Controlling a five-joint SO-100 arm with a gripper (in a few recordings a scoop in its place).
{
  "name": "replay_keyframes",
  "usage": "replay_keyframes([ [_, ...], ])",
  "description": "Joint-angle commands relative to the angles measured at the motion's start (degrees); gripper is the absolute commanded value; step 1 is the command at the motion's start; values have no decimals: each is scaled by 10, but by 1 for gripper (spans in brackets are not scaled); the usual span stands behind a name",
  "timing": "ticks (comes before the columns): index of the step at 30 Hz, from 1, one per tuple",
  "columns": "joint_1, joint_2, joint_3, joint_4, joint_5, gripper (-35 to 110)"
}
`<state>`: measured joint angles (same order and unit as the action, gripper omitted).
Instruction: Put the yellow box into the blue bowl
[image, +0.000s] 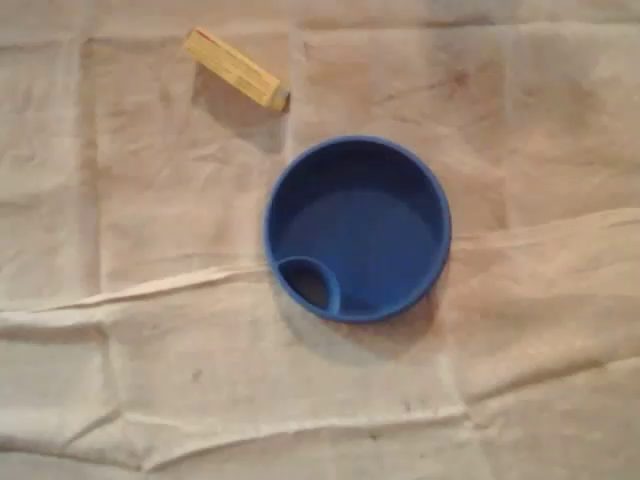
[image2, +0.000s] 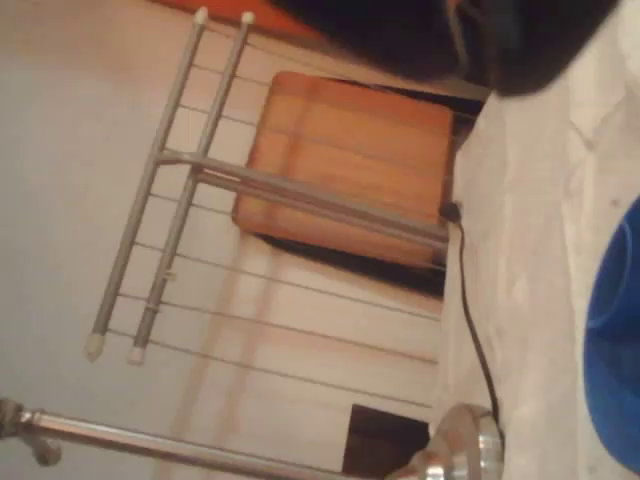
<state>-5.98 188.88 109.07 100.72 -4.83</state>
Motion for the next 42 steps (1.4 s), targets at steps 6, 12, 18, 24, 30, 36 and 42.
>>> replay_keyframes([
  [6, -5, 23, -3, -2, 8, 0],
  [12, -5, 23, -3, -2, 8, 0],
  [18, -5, 23, -3, -2, 8, 0],
  [24, -5, 23, -3, -2, 8, 0],
  [30, -7, 23, -4, -2, 9, 0],
  [36, -7, 18, -11, -8, 5, 0],
  [42, -2, -12, -11, -9, 10, -1],
])
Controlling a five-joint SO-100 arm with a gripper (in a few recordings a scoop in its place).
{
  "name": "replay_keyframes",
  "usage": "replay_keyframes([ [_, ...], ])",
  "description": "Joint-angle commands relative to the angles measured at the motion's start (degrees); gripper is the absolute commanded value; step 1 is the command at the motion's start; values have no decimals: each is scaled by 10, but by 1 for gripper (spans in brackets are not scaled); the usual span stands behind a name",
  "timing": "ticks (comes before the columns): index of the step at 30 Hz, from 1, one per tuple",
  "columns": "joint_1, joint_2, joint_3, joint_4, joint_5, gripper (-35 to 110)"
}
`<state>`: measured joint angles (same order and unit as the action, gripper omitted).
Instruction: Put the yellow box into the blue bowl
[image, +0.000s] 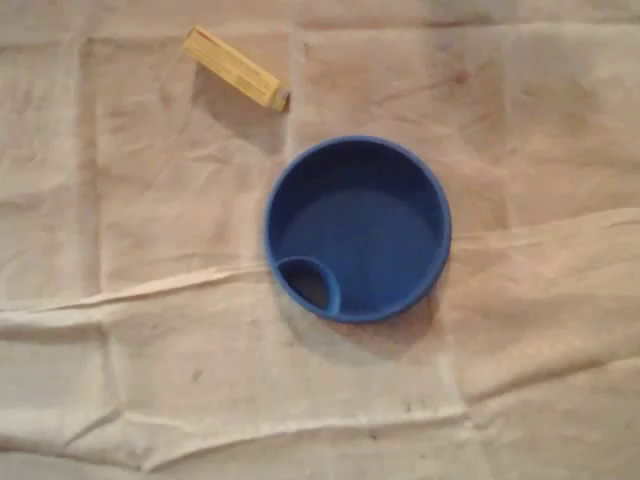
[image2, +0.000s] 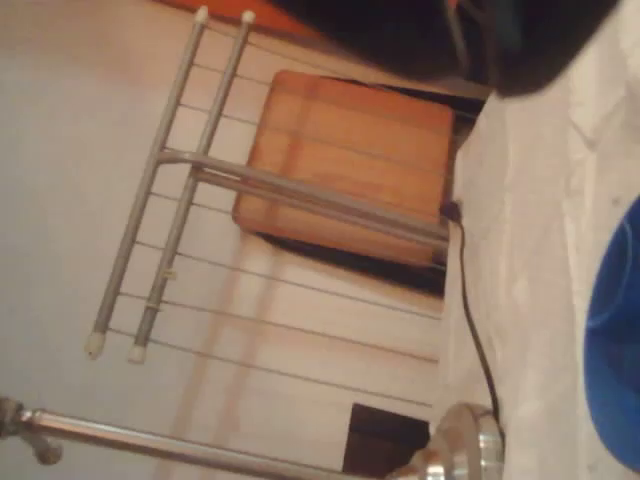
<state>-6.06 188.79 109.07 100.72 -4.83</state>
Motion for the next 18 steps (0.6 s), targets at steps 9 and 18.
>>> replay_keyframes([
  [9, 1, -229, -149, -93, 11, -1],
  [18, 76, -398, -266, -62, 25, -1],
])
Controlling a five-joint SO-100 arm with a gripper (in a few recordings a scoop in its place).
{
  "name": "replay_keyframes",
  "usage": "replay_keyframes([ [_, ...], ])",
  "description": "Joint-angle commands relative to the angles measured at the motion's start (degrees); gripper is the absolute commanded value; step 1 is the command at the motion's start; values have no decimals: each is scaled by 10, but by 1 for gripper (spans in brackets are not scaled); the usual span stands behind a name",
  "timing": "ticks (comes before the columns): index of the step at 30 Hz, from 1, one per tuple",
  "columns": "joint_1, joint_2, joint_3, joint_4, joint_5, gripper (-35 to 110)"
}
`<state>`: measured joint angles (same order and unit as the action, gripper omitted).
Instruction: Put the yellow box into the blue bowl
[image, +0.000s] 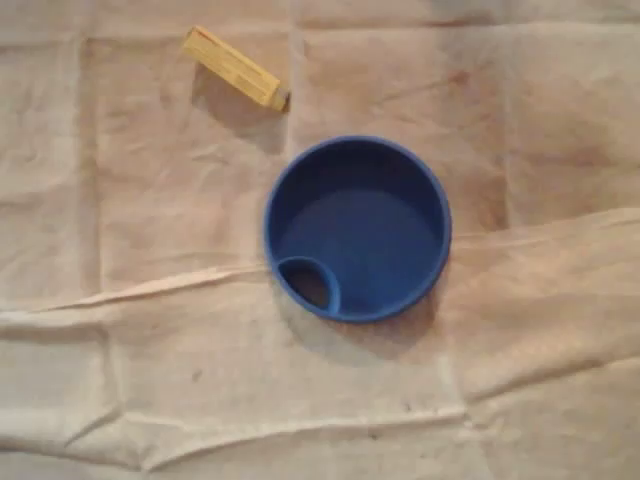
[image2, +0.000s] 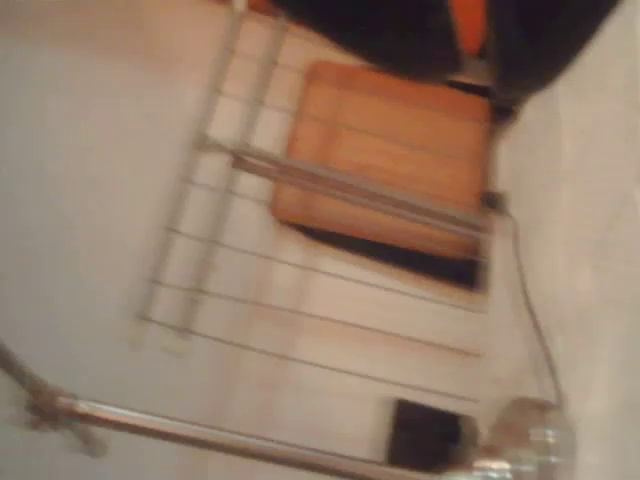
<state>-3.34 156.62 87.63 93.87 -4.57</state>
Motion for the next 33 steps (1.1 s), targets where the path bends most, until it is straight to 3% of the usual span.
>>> replay_keyframes([
  [1, 71, -91, -54, 14, 33, -1],
  [10, 239, -203, -74, 70, 58, -1],
  [20, 368, -352, -76, 69, -26, -1],
  [33, 448, -442, -83, 67, -115, -1],
])
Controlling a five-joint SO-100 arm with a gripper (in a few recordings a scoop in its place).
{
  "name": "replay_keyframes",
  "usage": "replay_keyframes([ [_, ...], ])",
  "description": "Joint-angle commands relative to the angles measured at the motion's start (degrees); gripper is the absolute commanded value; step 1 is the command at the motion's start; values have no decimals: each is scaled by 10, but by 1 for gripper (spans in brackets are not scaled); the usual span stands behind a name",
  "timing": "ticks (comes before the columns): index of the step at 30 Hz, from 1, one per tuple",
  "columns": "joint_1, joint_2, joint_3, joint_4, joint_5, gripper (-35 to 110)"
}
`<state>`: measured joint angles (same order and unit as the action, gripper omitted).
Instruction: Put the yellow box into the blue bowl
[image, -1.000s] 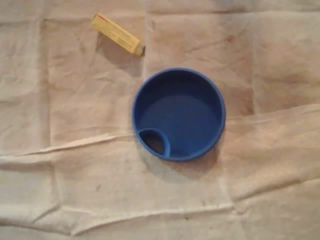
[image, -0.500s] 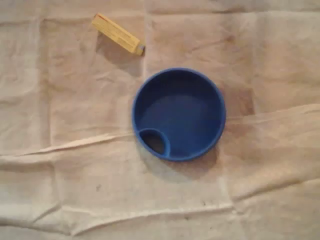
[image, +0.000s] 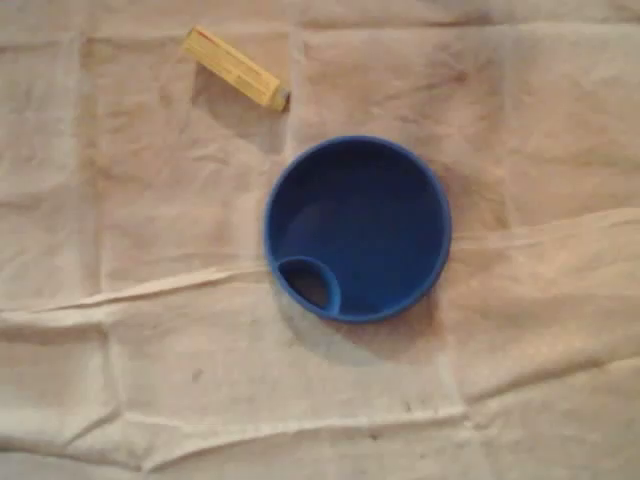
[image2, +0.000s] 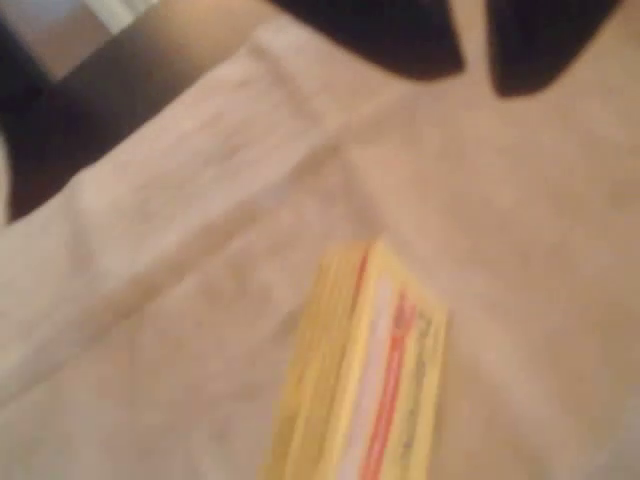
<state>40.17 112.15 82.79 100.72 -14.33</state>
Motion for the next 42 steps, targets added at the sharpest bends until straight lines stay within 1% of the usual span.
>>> replay_keyframes([
  [1, 14, 3, -40, -2, -19, -1],
  [6, 14, -2, -58, -2, -20, -1],
  [13, 16, -97, -96, -2, -18, -1],
  [34, 35, -409, -417, -1, -20, -1],
  [42, 32, -461, -434, 0, -20, -1],
])
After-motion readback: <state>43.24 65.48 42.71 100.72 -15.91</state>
